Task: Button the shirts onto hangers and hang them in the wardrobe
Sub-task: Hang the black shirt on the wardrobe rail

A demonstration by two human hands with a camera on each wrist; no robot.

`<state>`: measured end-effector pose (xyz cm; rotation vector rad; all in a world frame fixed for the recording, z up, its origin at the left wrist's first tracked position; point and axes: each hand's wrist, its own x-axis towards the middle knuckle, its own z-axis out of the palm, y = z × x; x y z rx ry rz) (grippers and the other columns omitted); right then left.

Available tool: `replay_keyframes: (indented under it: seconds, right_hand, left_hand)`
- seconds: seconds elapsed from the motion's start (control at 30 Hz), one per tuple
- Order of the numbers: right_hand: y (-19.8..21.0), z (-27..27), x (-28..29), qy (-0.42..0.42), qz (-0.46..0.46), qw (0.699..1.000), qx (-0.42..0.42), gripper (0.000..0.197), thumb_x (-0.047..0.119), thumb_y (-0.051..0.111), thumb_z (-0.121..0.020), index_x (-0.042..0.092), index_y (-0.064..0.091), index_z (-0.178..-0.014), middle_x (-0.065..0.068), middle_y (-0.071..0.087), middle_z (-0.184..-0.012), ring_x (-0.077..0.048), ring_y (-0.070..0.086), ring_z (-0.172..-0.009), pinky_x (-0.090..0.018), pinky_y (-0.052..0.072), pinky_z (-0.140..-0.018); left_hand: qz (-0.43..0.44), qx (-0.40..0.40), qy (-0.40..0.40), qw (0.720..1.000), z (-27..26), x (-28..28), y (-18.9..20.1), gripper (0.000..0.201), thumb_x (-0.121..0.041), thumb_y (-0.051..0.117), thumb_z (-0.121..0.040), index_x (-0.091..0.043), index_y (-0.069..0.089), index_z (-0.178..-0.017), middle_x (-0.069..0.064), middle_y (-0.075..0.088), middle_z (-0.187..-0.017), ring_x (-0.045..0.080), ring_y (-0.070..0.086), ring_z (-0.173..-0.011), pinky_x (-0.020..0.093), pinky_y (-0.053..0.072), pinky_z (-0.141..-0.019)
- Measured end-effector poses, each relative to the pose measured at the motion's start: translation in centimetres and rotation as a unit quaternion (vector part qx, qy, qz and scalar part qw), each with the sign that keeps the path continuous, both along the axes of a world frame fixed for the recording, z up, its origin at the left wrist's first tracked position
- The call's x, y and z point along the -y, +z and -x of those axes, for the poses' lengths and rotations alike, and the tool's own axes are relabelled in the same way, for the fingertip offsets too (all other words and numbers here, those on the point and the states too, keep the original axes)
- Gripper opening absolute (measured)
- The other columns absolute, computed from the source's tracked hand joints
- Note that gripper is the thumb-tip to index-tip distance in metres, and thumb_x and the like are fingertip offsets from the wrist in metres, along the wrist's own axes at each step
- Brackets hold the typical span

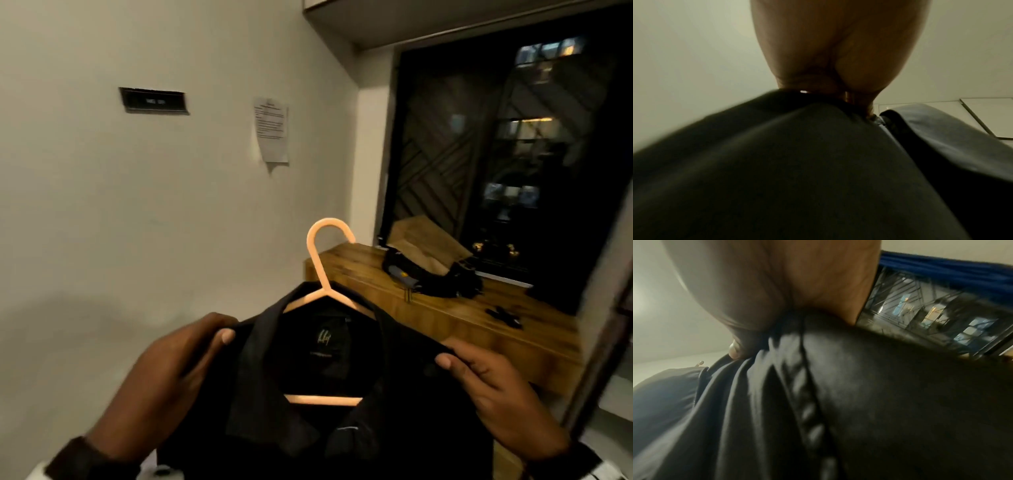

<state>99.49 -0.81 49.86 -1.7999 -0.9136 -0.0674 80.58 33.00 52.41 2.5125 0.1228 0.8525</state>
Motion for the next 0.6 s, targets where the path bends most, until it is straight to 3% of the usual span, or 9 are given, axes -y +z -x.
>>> replay_keyframes:
  seconds: [0.1, 0.23, 0.27, 0.33, 0.4, 0.47, 0.53, 0.6]
  right_hand:
    - [0.3, 0.3, 5.8, -0.081, -0.018, 0.996, 0.032, 0.056, 0.07, 0.053, -0.089, 0.016, 0.068, -0.089, -0.004, 0.063, -0.077, -0.021, 0.063, -0.074, -0.03, 0.041, -0.061]
    - [0.0, 0.6, 14.6, -0.186, -0.042, 0.981, 0.046, 0.019, 0.033, 0.055, -0.095, 0.023, 0.071, -0.091, 0.002, 0.068, -0.078, -0.013, 0.065, -0.076, -0.03, 0.046, -0.066]
    - [0.0, 0.6, 17.0, -0.207, -0.044, 0.976, 0.049, 0.019, 0.031, 0.055, -0.094, 0.023, 0.071, -0.093, 0.001, 0.068, -0.08, -0.014, 0.065, -0.078, -0.031, 0.046, -0.068]
    - [0.1, 0.8, 22.1, -0.252, -0.043, 0.965, 0.053, 0.021, 0.036, 0.053, -0.093, 0.023, 0.07, -0.095, -0.001, 0.067, -0.079, -0.017, 0.065, -0.078, -0.032, 0.046, -0.069]
    - [0.3, 0.9, 27.1, -0.301, -0.042, 0.95, 0.065, 0.02, 0.037, 0.053, -0.092, 0.027, 0.07, -0.098, -0.001, 0.069, -0.081, -0.016, 0.066, -0.079, -0.031, 0.047, -0.07]
    - [0.6, 1.0, 32.6, -0.352, -0.055, 0.931, 0.081, 0.017, 0.031, 0.055, -0.092, 0.029, 0.071, -0.098, 0.0, 0.07, -0.081, -0.014, 0.067, -0.078, -0.027, 0.048, -0.069]
    - [1.3, 1.2, 38.0, -0.391, -0.05, 0.915, 0.084, 0.016, 0.029, 0.056, -0.091, 0.029, 0.071, -0.097, -0.001, 0.07, -0.08, -0.014, 0.067, -0.076, -0.023, 0.047, -0.067]
    - [2.1, 1.4, 42.5, -0.418, -0.032, 0.904, 0.079, 0.017, 0.032, 0.057, -0.089, 0.027, 0.072, -0.097, -0.002, 0.07, -0.078, -0.016, 0.067, -0.075, -0.024, 0.046, -0.066]
  left_hand:
    - [0.01, 0.01, -0.047, 0.999, -4.0, 3.2, 0.5, 0.034, -0.065, 0.034, -0.096, -0.045, 0.06, -0.105, -0.022, 0.069, -0.094, -0.003, 0.066, -0.084, 0.021, 0.047, -0.07]
    - [-0.005, 0.03, -0.125, 0.992, -10.0, 10.0, 0.9, 0.019, -0.051, 0.05, -0.1, -0.052, 0.057, -0.119, -0.032, 0.065, -0.113, -0.015, 0.06, -0.1, 0.005, 0.042, -0.078]
    - [-0.003, 0.024, -0.146, 0.989, -11.5, 12.1, 1.4, 0.023, -0.05, 0.053, -0.099, -0.053, 0.055, -0.121, -0.033, 0.063, -0.116, -0.016, 0.058, -0.103, 0.003, 0.041, -0.08]
    - [-0.03, 0.017, -0.188, 0.982, -14.3, 17.1, 2.3, 0.029, -0.064, 0.048, -0.094, -0.058, 0.052, -0.122, -0.035, 0.061, -0.115, -0.018, 0.057, -0.102, 0.003, 0.041, -0.079]
    - [-0.048, 0.013, -0.224, 0.973, -17.0, 22.5, 3.2, 0.042, -0.077, 0.034, -0.091, -0.055, 0.053, -0.122, -0.033, 0.065, -0.107, -0.012, 0.06, -0.097, 0.012, 0.047, -0.078]
    - [-0.067, 0.034, -0.261, 0.962, -20.0, 29.2, 4.0, 0.044, -0.076, 0.026, -0.093, -0.057, 0.052, -0.123, -0.036, 0.063, -0.107, -0.008, 0.061, -0.099, 0.023, 0.052, -0.079]
    - [-0.07, 0.043, -0.31, 0.947, -23.0, 35.9, 4.6, 0.027, -0.07, 0.029, -0.095, -0.07, 0.045, -0.118, -0.049, 0.055, -0.108, -0.018, 0.054, -0.1, 0.014, 0.048, -0.082]
    - [-0.051, 0.047, -0.347, 0.935, -25.8, 41.7, 4.7, 0.024, -0.053, 0.04, -0.095, -0.071, 0.048, -0.109, -0.047, 0.057, -0.106, -0.022, 0.054, -0.097, 0.006, 0.043, -0.079]
